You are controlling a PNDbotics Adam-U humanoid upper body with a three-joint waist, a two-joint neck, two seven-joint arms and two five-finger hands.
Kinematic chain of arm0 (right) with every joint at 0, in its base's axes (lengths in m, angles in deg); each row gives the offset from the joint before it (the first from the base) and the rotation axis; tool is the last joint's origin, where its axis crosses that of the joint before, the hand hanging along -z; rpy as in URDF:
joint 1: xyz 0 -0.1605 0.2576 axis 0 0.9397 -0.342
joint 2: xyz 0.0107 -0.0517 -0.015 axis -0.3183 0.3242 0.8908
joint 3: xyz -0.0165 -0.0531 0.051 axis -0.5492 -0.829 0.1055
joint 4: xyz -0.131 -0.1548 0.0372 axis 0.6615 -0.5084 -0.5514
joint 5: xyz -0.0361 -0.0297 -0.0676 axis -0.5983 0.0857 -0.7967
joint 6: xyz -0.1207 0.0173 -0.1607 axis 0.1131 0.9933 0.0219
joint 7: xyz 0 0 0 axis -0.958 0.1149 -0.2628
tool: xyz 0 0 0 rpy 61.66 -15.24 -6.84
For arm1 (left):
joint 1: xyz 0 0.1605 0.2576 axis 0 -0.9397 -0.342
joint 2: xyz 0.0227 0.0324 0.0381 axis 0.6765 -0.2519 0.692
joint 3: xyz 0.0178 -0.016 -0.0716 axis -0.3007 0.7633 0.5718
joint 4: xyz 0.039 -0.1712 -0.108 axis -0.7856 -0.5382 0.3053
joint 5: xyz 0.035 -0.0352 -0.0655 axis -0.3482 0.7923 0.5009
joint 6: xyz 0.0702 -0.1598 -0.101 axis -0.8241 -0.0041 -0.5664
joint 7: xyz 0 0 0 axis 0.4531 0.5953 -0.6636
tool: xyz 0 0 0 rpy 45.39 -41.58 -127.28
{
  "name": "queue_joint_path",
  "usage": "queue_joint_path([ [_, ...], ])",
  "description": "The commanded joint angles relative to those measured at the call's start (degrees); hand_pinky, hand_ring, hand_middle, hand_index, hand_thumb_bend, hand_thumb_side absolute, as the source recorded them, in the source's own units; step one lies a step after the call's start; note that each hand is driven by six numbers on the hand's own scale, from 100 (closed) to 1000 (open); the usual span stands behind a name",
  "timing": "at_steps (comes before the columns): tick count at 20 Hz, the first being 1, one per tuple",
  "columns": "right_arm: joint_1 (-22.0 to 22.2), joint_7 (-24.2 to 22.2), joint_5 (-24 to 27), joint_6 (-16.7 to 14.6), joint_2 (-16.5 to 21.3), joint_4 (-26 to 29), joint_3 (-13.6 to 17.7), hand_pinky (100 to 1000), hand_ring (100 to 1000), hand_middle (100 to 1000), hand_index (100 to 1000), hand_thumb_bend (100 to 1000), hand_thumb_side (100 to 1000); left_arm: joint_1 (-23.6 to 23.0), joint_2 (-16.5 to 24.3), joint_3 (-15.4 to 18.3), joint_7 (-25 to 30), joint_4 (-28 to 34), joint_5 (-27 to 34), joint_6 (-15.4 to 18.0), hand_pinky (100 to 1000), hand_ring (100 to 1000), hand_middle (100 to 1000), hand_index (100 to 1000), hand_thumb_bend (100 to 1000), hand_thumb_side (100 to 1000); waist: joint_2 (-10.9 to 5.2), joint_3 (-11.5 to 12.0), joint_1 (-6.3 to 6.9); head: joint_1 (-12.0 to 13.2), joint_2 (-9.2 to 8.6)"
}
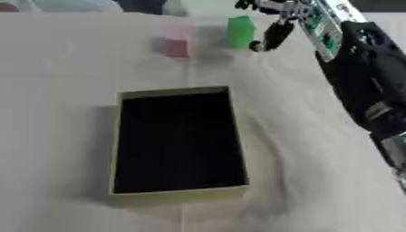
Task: Pick up objects on the table and place them in the box.
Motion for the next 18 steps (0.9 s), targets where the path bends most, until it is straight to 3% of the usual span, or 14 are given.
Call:
queue_joint_path([
  [1, -1.6, 0.4, -0.7, 0.6, 0.6, -0.3, 1.1, 839, 901, 896, 969, 325, 100, 0.5, 0.5, 0.0, 0.2, 0.8, -0.1, 0.0, 856, 644, 648, 823, 513, 953, -0.85, 0.1, 0.07, -0.5, -0.77],
  [18, -2.6, 2.8, -3.5, 1.8, -0.1, -2.7, 3.0, 831, 895, 885, 961, 275, 100, 1.2, -0.3, -0.2, 0.4, 0.8, -1.0, -0.3, 860, 622, 641, 815, 511, 956, 1.57, 1.3, -0.47, -2.3, -3.25],
])
